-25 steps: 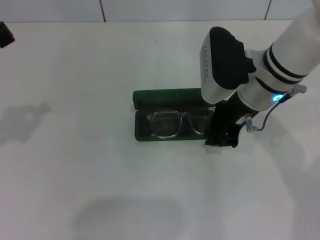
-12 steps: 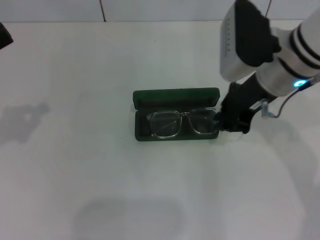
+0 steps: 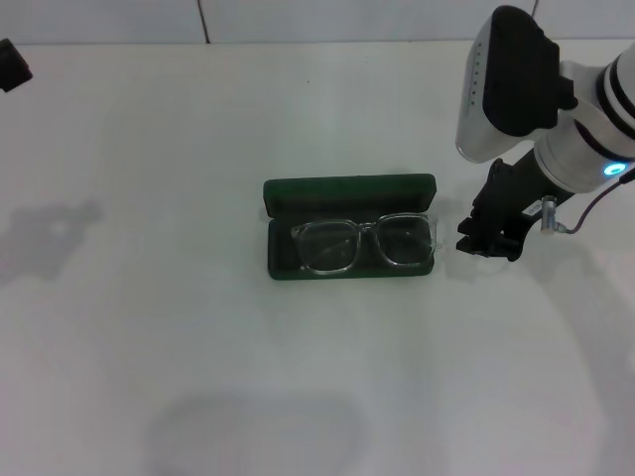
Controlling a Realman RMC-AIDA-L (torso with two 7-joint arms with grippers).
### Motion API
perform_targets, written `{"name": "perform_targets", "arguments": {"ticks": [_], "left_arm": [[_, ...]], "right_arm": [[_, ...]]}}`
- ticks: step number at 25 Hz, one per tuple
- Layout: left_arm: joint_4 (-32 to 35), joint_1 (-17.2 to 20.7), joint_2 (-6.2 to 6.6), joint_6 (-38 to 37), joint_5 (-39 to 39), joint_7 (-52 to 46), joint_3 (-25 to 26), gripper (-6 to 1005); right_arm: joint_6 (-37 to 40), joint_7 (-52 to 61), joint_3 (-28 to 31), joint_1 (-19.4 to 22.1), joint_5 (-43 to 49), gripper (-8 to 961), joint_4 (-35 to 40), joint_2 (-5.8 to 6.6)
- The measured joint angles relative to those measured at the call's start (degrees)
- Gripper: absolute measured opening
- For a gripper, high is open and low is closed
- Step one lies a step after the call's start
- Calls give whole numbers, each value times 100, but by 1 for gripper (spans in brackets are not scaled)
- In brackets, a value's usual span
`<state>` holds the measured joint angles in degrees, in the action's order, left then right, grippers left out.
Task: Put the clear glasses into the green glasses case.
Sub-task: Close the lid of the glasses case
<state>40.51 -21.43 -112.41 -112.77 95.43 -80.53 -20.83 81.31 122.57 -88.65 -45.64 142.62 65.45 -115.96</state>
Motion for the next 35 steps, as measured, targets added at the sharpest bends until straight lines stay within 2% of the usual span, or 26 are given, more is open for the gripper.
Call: {"name": "perform_targets", "arguments": {"ticks": [15,35], "left_arm": [[0,-10,-15,1,11,-5,0,90],[0,17,-36,1,11,-21,0,90]], "right_arm": [[-617,-129,-77,-361,-61,151,-928,-24],[-865,-414,-82,-409,-425,151,-1132,-23]]}}
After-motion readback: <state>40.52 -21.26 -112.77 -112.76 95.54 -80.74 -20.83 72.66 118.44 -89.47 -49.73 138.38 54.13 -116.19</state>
